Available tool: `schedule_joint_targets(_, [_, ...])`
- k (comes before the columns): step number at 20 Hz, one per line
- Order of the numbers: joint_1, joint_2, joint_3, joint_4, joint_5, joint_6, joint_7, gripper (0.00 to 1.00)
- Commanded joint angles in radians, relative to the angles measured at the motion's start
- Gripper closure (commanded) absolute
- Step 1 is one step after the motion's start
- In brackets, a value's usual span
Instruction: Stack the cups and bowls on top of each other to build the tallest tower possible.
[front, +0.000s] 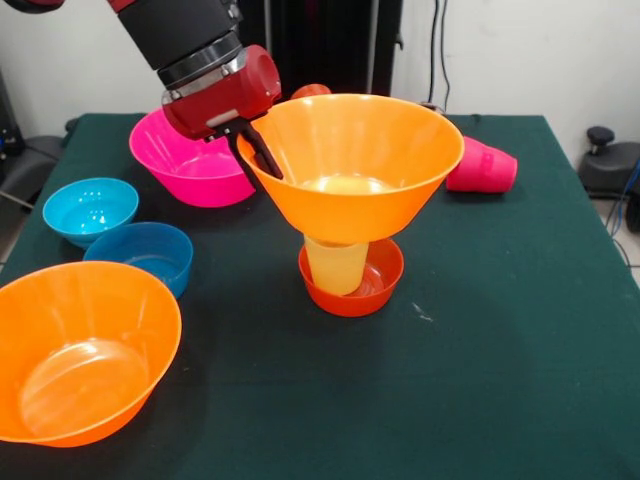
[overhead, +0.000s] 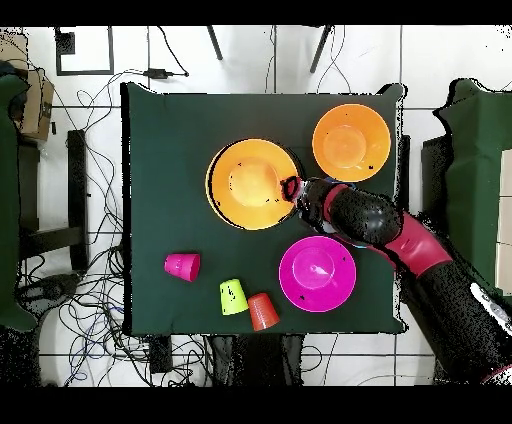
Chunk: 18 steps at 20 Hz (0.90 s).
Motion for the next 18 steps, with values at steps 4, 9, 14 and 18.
schedule_joint_targets(4, [0.007,0.033,-0.050,-0.076,-0.041,0.098,-0.017,1.00])
schedule_joint_targets(9, [0.004,0.034,-0.053,-0.077,-0.045,0.101,-0.023,1.00])
schedule_joint_targets(14, [0.007,0.031,-0.050,-0.067,-0.040,0.099,-0.015,1.00])
schedule_joint_targets(18, [0.008,0.022,-0.046,-0.052,-0.032,0.101,-0.003,1.00])
